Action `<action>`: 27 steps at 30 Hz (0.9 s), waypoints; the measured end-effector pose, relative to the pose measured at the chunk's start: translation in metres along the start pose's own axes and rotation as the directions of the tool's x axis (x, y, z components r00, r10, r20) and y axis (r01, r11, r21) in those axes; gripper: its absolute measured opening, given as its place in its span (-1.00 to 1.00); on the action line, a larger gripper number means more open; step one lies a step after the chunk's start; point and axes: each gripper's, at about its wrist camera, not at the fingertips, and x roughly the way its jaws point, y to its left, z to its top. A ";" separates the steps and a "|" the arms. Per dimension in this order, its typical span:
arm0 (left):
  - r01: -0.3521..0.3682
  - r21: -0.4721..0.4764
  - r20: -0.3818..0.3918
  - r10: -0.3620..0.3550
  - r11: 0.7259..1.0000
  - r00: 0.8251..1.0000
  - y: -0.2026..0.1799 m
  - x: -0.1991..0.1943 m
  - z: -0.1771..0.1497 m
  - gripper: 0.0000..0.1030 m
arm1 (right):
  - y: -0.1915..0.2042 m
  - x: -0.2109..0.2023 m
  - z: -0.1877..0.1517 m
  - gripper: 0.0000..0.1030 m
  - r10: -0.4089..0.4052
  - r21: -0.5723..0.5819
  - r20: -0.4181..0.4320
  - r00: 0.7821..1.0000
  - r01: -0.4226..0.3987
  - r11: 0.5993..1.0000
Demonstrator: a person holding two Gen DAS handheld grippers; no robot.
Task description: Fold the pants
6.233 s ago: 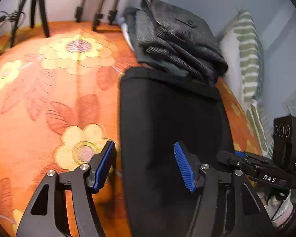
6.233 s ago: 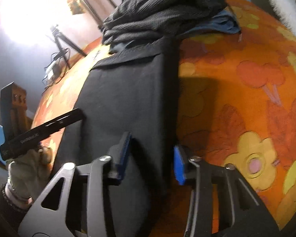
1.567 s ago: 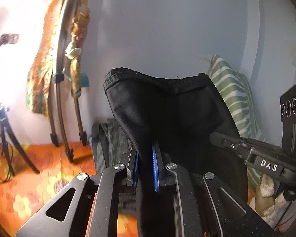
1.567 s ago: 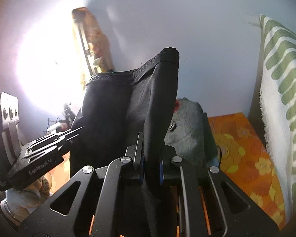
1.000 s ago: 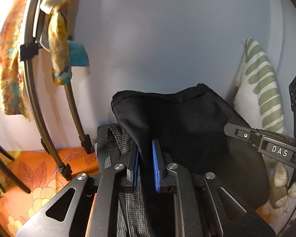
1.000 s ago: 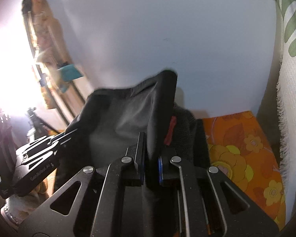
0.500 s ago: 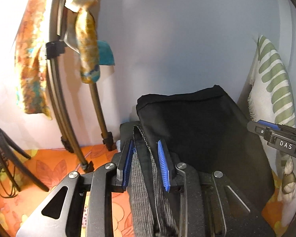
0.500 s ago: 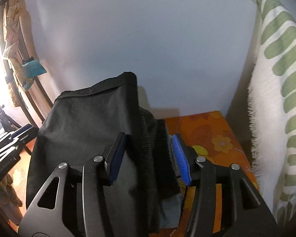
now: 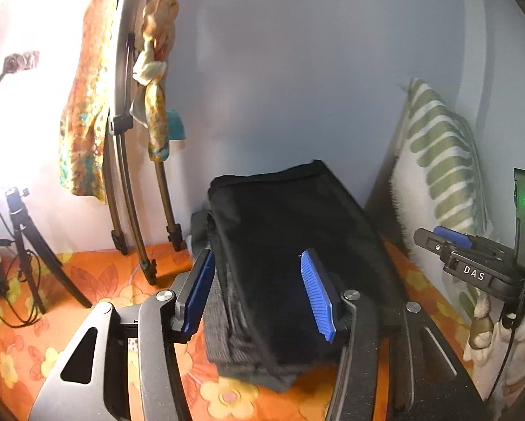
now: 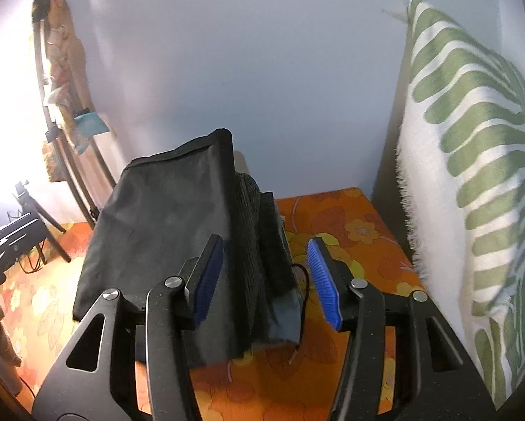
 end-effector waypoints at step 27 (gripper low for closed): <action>0.064 0.017 0.043 -0.064 0.998 0.997 -0.042 -0.165 -0.077 0.56 | 0.030 -0.178 -0.099 0.48 0.139 0.005 0.096 0.986 -0.140 0.990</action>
